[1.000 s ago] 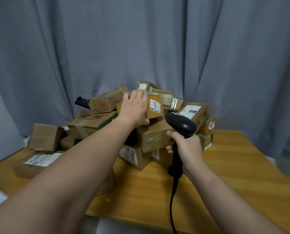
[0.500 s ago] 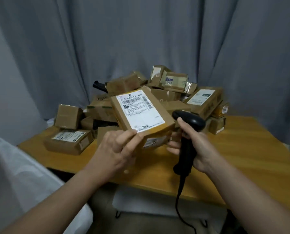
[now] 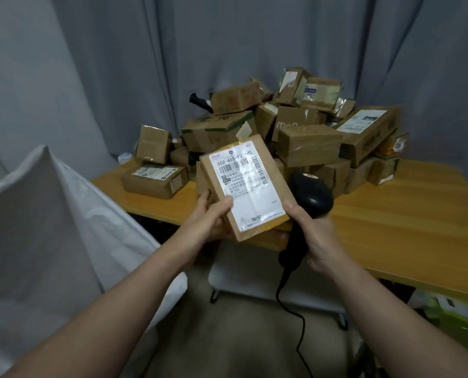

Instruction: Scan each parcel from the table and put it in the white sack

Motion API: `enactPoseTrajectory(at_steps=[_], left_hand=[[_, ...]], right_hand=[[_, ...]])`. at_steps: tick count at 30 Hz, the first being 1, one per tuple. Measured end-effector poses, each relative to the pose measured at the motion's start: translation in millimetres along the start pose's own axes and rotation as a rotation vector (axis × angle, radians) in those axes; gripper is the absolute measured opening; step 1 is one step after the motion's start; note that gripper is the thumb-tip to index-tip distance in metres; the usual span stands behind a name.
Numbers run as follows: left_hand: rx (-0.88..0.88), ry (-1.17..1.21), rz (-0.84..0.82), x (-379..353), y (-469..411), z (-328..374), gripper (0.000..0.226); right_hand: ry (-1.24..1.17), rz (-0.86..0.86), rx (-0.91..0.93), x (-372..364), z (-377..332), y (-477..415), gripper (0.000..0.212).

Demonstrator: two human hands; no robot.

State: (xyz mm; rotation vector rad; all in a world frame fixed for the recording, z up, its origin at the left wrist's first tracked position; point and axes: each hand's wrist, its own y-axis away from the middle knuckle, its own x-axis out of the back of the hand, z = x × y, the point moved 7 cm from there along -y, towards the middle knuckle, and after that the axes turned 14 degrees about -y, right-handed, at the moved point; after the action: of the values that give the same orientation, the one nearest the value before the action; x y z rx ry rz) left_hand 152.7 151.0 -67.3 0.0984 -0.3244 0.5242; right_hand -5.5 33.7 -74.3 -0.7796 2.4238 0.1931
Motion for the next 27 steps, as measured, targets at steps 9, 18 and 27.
enactPoseTrajectory(at_steps=[9, 18, 27], left_hand=[[0.005, -0.101, 0.271, 53, 9, -32, 0.108], [-0.058, -0.157, 0.365, 46, 14, -32, 0.079], [-0.035, -0.203, 0.396, 50, 13, -37, 0.088]], right_hand=[[0.549, -0.234, 0.109, -38, -4, 19, 0.016], [0.486, -0.202, 0.114, -48, 17, 38, 0.012], [0.530, -0.222, 0.156, -44, 21, 43, 0.011]])
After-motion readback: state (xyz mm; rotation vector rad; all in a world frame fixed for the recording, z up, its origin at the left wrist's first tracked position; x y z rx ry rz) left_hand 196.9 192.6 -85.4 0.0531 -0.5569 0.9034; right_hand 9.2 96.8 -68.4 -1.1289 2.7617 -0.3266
